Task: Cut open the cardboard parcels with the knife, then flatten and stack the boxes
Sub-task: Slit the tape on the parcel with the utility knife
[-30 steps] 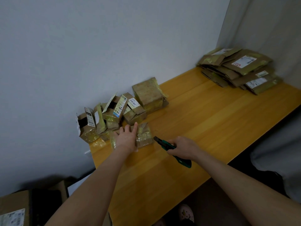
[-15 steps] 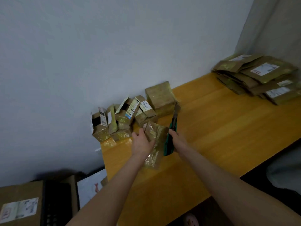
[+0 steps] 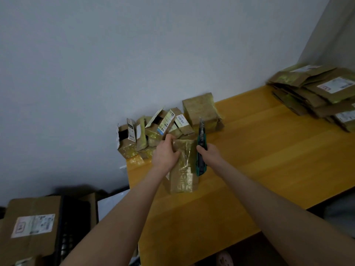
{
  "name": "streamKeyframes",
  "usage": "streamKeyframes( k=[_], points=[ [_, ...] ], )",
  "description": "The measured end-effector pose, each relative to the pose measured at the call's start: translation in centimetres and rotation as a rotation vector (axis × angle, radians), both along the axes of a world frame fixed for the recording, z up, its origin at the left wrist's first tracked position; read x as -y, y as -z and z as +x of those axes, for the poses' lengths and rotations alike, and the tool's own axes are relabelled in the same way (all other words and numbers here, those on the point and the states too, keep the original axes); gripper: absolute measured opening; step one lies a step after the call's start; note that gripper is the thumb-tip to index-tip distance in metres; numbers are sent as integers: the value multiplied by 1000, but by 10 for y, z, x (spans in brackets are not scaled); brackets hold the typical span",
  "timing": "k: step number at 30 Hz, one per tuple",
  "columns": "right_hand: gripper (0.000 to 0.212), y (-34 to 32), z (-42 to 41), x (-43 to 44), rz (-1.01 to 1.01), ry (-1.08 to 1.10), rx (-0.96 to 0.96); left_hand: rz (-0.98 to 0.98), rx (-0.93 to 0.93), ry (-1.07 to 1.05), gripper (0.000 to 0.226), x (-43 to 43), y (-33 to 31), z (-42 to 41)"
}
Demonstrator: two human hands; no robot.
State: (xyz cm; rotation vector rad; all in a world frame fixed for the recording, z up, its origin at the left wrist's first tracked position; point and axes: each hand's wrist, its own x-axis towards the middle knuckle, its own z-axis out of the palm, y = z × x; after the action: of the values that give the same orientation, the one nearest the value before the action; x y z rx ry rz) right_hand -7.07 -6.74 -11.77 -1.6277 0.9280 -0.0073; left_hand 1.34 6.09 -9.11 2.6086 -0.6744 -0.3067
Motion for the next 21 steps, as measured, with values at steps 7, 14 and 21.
streamKeyframes(
  k=[7,14,21],
  points=[
    [25,-7,-40,-8,-430,-201,-33,-47,-15,-36,44,-7,4,5],
    [60,-36,-59,-39,-846,-458,-91,-61,-2,-74,42,-13,7,3],
    [44,-46,-50,-48,-1037,-589,-205,-49,25,-79,42,-9,8,-5]
  ],
)
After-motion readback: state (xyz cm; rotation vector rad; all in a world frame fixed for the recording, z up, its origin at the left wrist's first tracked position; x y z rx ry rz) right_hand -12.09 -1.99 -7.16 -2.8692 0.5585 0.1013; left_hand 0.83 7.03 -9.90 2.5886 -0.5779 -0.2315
